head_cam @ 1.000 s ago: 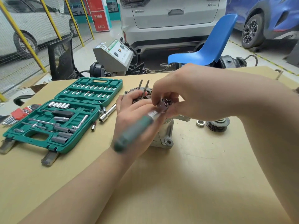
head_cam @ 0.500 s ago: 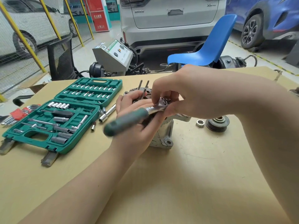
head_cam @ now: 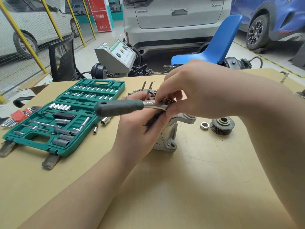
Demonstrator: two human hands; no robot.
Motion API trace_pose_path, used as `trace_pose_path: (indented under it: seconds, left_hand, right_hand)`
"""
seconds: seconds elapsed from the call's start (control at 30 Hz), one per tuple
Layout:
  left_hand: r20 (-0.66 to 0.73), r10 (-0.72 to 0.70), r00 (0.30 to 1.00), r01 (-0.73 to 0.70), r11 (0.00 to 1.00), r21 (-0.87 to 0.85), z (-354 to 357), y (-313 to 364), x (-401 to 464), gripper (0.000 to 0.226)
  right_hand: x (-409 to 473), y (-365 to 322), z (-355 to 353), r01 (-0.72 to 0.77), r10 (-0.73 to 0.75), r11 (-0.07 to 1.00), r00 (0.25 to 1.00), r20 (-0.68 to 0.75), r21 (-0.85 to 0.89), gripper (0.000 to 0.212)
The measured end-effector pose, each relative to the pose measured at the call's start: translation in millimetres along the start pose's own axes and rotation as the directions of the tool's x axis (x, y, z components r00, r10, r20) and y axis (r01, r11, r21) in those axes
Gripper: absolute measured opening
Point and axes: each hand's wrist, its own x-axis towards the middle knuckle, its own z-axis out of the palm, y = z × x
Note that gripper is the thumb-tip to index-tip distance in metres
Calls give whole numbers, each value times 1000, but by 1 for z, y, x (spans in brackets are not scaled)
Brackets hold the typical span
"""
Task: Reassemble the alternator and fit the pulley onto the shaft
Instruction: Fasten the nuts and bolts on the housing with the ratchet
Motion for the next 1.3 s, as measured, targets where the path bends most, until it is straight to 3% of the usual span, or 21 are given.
trace_pose_path:
  seconds: [0.1, 0.23, 0.37, 0.63, 0.8, 0.87, 1.0, 1.2, 1.3]
  left_hand:
    - [-14, -29, 999, 29, 999, 33, 1, 0, -2, 13]
    - [-24, -130, 991, 129, 991, -44, -1, 7, -3, 20]
    - [-35, -121, 992, 121, 993, 2, 0, 8, -3, 26]
    - [33, -125, 992, 123, 991, 51, 1, -5, -8, 10]
    - [-48, -122, 991, 122, 992, -4, 4, 2, -7, 16]
    - [-66, -113, 991, 113, 994, -5, 5, 3, -7, 14]
    - [-33, -99, 995, 99, 995, -12, 1, 4, -4, 17]
    - [10, -104, 995, 104, 994, 32, -1, -2, -7, 18]
    - [-15, -99, 995, 99, 995, -17, 0, 3, -5, 14]
  right_hand:
    - [-1, 0, 0, 6, -7, 999, 1000, -18, -46, 21]
    - [0, -4, 4, -29, 26, 998, 998, -54, -56, 18]
    - [1, -3, 6, -57, 57, 998, 997, -46, -4, 22]
    - [-5, -1, -2, 24, -24, 1000, 1000, 19, -1, 24]
    - [-2, 2, 4, -61, 61, 998, 998, -16, -18, 12]
    - [1, 2, 8, -91, 90, 995, 995, -33, -35, 18]
    - [1, 3, 5, -67, 67, 998, 998, -16, 4, 13]
    - [-6, 4, -1, -45, 45, 999, 999, 9, 21, 30]
    - [-6, 3, 1, -64, 64, 997, 998, -12, 36, 20]
